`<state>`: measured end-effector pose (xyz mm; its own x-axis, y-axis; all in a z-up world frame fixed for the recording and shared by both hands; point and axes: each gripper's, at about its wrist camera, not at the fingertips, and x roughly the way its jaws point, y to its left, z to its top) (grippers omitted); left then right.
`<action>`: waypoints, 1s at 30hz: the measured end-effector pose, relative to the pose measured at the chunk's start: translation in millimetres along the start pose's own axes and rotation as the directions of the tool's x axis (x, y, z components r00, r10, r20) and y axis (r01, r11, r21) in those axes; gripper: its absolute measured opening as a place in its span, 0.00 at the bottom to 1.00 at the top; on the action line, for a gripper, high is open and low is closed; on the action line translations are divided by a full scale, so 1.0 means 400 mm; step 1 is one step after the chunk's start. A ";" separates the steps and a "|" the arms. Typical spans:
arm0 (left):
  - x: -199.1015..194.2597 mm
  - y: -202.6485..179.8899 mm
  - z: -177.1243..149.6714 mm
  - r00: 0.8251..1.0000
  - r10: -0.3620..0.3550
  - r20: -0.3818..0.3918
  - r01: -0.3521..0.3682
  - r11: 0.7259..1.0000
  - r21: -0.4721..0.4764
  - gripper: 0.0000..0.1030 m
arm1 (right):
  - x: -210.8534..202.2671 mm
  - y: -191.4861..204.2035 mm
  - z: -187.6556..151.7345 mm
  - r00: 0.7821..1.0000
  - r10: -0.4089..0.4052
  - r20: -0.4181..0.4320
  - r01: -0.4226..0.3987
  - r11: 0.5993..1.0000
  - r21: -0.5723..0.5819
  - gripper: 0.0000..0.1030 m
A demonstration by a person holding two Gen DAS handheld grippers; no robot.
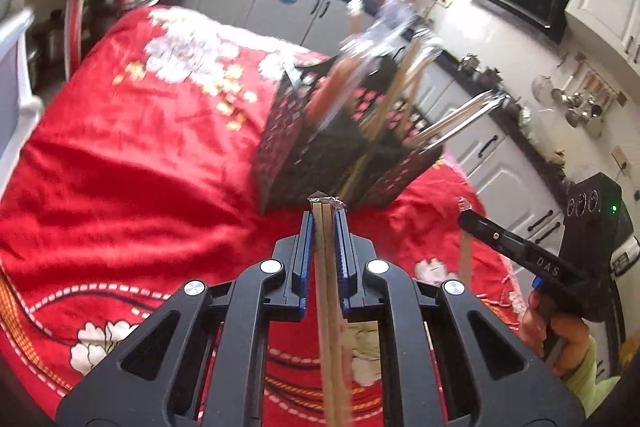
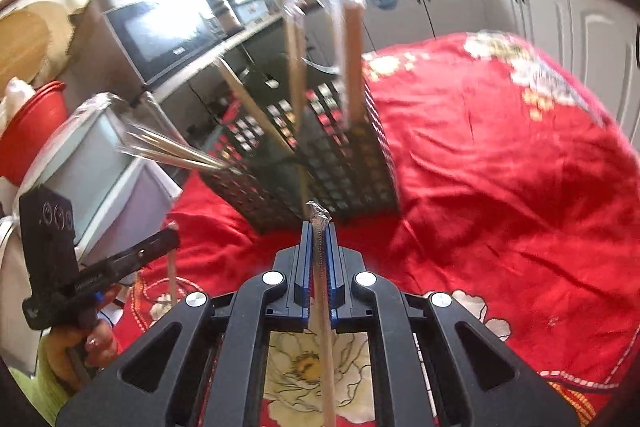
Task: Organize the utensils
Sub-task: 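Raise the held chopsticks upright with both tools and carry them above the basket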
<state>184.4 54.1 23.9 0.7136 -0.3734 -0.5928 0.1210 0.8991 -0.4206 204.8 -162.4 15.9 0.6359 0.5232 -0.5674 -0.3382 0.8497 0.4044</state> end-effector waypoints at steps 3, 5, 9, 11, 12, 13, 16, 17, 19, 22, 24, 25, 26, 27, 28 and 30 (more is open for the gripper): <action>-0.018 -0.034 0.011 1.000 -0.021 0.021 0.020 0.999 0.025 0.06 | -0.044 0.021 0.007 0.999 0.011 0.048 -0.009 0.999 -0.031 0.06; -0.026 -0.051 0.018 0.999 -0.031 0.031 0.030 0.999 0.039 0.06 | -0.072 0.033 0.009 0.997 0.009 0.079 -0.005 0.999 -0.051 0.06; -0.042 -0.091 0.032 0.997 -0.055 0.050 0.051 0.996 0.072 0.06 | -0.123 0.051 0.011 0.991 0.006 0.132 0.005 0.997 -0.083 0.06; -0.049 -0.114 0.040 0.996 -0.065 0.061 0.059 0.994 0.091 0.05 | -0.145 0.055 0.014 0.988 0.005 0.157 0.010 0.996 -0.092 0.06; -0.052 -0.121 0.044 0.996 -0.068 0.064 0.062 0.993 0.098 0.05 | -0.152 0.055 0.016 0.986 0.005 0.165 0.011 0.995 -0.096 0.06; -0.053 -0.130 0.048 0.995 -0.072 0.068 0.065 0.992 0.105 0.05 | -0.160 0.056 0.018 0.984 0.006 0.176 0.012 0.995 -0.101 0.06; -0.058 -0.156 0.062 0.993 -0.084 0.083 0.073 0.989 0.129 0.05 | -0.185 0.062 0.023 0.979 0.006 0.206 0.017 0.993 -0.114 0.06; -0.060 -0.167 0.067 0.992 -0.086 0.090 0.073 0.988 0.137 0.05 | -0.195 0.065 0.027 0.976 0.008 0.219 0.019 0.993 -0.120 0.06; -0.061 -0.183 0.080 0.991 -0.094 0.100 0.078 0.985 0.153 0.05 | -0.207 0.067 0.032 0.972 0.008 0.235 0.023 0.991 -0.129 0.06; -0.063 -0.205 0.098 0.988 -0.106 0.114 0.086 0.982 0.169 0.03 | -0.222 0.072 0.040 0.967 0.009 0.254 0.027 0.990 -0.137 0.06; -0.063 -0.216 0.113 0.986 -0.114 0.123 0.091 0.980 0.178 0.03 | -0.230 0.074 0.047 0.964 0.009 0.268 0.031 0.989 -0.143 0.06; -0.064 -0.222 0.118 0.985 -0.117 0.126 0.093 0.979 0.181 0.03 | -0.233 0.075 0.050 0.962 0.010 0.273 0.031 0.989 -0.144 0.06; -0.064 -0.229 0.126 0.984 -0.120 0.132 0.095 0.978 0.186 0.03 | -0.236 0.076 0.055 0.960 0.012 0.279 0.030 0.989 -0.146 0.06; -0.065 -0.233 0.132 0.983 -0.124 0.133 0.097 0.977 0.188 0.03 | -0.239 0.078 0.057 0.959 0.012 0.283 0.031 0.988 -0.148 0.06; -0.066 -0.240 0.137 0.982 -0.130 0.135 0.103 0.976 0.190 0.03 | -0.241 0.078 0.061 0.958 0.013 0.287 0.031 0.988 -0.149 0.06; -0.071 -0.252 0.155 0.980 -0.140 0.145 0.109 0.974 0.200 0.03 | -0.245 0.082 0.070 0.956 0.020 0.293 0.026 0.988 -0.152 0.06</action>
<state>194.7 -11.7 125.8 0.7820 -0.4581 -0.4225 0.3337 0.8804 -0.3370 151.0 -187.7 104.8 0.8043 0.4982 -0.3240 -0.4233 0.8629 0.2760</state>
